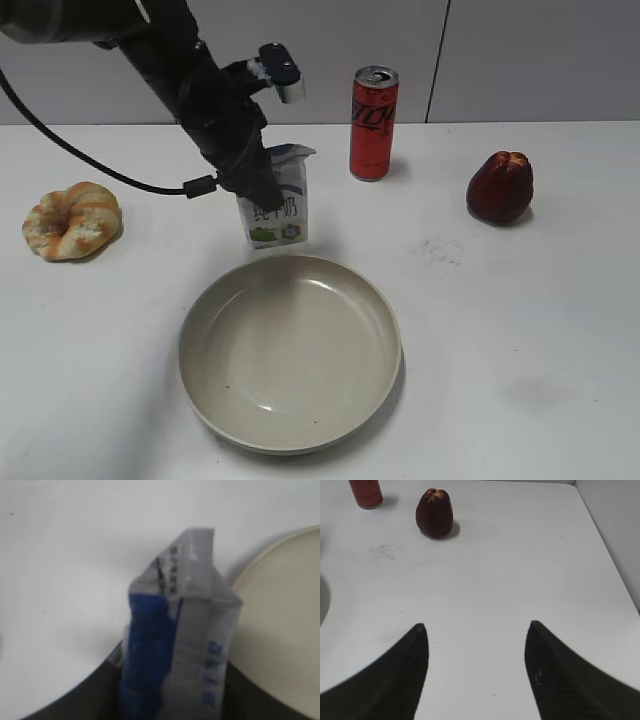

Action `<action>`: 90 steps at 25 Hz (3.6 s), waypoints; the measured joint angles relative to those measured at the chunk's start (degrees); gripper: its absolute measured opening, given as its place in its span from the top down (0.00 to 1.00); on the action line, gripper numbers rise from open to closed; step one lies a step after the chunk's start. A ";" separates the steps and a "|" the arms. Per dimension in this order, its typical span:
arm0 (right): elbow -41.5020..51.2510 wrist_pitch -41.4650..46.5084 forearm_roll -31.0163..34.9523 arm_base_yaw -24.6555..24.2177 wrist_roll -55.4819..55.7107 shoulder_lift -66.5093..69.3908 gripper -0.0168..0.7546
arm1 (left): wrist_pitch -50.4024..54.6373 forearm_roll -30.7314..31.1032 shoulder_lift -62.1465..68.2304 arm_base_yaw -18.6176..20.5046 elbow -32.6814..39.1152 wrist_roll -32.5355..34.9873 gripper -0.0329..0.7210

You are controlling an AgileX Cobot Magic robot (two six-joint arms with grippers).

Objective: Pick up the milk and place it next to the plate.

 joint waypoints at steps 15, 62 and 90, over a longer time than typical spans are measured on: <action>0.00 0.00 0.00 0.00 0.00 0.00 0.38 | -1.66 -4.28 3.45 -0.41 -0.05 7.78 0.56; 0.00 0.00 0.00 0.00 0.00 0.00 0.38 | 12.39 18.65 -56.02 18.92 38.97 -55.50 0.17; 0.00 0.00 0.00 0.00 0.00 0.00 0.38 | 4.87 26.54 -118.25 18.92 71.71 -61.52 0.17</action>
